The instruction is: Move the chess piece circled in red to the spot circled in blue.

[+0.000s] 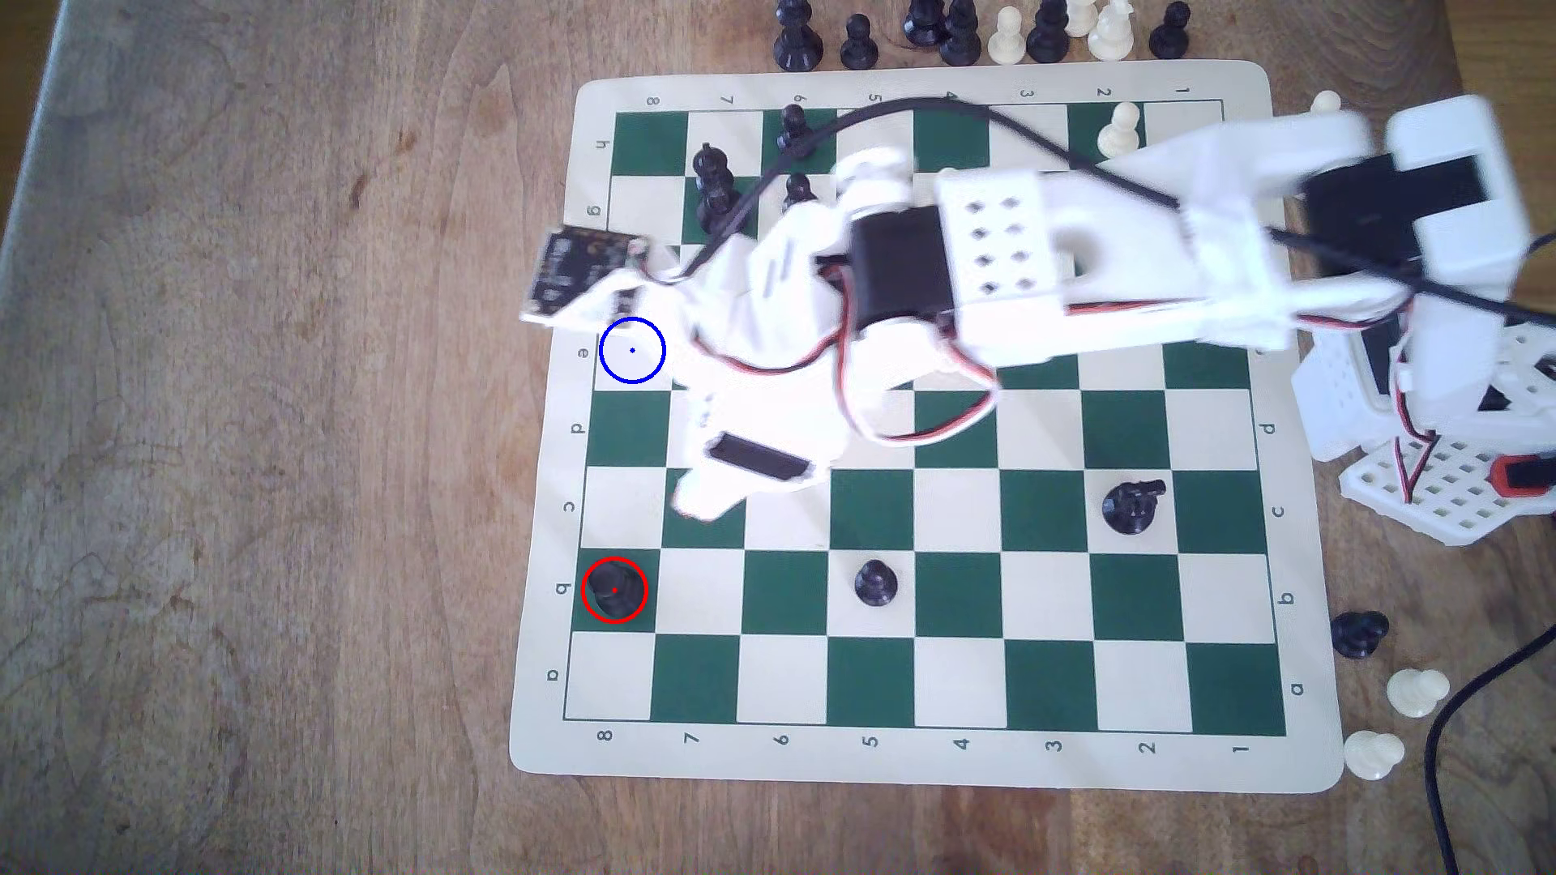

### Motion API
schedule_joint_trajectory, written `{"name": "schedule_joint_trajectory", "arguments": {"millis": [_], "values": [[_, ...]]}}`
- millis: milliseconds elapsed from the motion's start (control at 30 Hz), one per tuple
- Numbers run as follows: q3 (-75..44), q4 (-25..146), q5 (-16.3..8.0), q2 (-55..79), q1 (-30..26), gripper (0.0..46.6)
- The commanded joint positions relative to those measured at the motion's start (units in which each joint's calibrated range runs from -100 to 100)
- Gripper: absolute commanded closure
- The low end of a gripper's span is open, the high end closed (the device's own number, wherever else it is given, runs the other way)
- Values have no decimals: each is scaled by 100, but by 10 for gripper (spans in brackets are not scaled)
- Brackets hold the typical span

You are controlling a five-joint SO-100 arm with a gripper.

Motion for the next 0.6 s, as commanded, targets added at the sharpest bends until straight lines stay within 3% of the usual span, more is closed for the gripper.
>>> {"name": "schedule_joint_trajectory", "arguments": {"millis": [0,567], "values": [[-1188,15,-15,276,-68,305],[-2857,-264,-24,2025,-44,291]]}}
